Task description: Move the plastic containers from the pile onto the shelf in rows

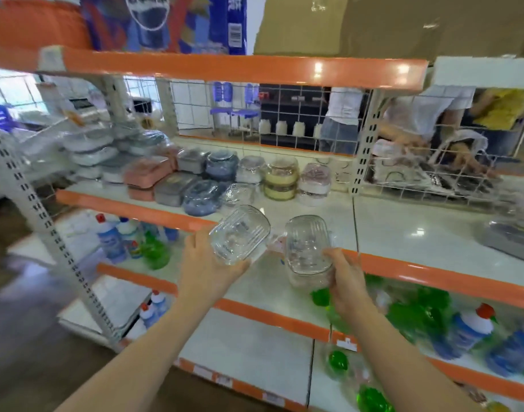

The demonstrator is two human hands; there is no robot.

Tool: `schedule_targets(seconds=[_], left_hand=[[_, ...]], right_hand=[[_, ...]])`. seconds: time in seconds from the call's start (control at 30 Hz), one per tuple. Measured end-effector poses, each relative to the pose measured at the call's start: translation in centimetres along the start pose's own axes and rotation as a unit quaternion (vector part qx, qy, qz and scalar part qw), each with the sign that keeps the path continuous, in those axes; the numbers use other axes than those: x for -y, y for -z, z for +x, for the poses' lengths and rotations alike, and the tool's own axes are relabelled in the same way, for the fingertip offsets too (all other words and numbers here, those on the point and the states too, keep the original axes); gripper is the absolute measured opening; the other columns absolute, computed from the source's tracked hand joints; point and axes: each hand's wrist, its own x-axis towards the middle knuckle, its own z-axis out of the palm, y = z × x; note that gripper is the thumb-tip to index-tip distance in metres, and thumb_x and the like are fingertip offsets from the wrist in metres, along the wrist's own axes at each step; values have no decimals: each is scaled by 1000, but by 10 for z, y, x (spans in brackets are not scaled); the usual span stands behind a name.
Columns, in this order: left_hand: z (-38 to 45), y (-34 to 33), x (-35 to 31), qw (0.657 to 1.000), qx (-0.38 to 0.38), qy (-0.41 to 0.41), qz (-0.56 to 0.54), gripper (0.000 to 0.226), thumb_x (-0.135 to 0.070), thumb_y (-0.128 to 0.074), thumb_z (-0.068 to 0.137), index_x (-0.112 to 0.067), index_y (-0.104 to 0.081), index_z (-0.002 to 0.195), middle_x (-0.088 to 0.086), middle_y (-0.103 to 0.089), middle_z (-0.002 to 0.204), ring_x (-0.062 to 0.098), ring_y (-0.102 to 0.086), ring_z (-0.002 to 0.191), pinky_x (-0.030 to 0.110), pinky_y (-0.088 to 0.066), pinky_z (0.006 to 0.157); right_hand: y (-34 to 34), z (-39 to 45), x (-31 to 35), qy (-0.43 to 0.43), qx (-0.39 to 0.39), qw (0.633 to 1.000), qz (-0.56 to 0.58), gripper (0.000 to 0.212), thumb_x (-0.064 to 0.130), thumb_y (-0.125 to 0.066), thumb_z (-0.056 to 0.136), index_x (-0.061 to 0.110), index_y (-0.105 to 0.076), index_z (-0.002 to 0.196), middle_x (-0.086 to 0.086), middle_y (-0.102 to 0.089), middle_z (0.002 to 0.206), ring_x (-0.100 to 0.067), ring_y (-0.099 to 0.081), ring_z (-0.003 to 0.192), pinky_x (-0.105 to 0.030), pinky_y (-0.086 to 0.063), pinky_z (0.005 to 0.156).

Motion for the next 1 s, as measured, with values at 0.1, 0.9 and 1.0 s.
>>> schedule_targets(seconds=[0.1, 0.9, 1.0], left_hand=[[14, 16, 21, 999, -19, 31, 11, 88, -31, -89, 56, -8, -45, 129, 10, -47, 122, 22, -39, 115, 26, -31, 92], [236, 71, 145, 993, -93, 69, 31, 88, -23, -85, 66, -7, -37, 138, 16, -43, 131, 35, -47, 116, 38, -39, 89], [258, 77, 159, 993, -87, 76, 20, 86, -26, -82, 68, -13, -34, 139, 9, -39, 135, 30, -44, 119, 35, -37, 89]], right_hand=[[-33, 7, -9, 3, 12, 998, -56, 22, 24, -69, 80, 10, -59, 95, -8, -61, 90, -22, -55, 83, -38, -44, 81], [-275, 166, 0, 158, 40, 974, -158, 23, 30, -57, 89, 12, -50, 100, 1, -45, 83, -19, -43, 78, -32, -37, 69], [-305, 172, -2, 182, 58, 968, -163, 19, 27, -57, 90, 9, -48, 88, -2, -41, 78, -17, -40, 72, -27, -32, 59]])
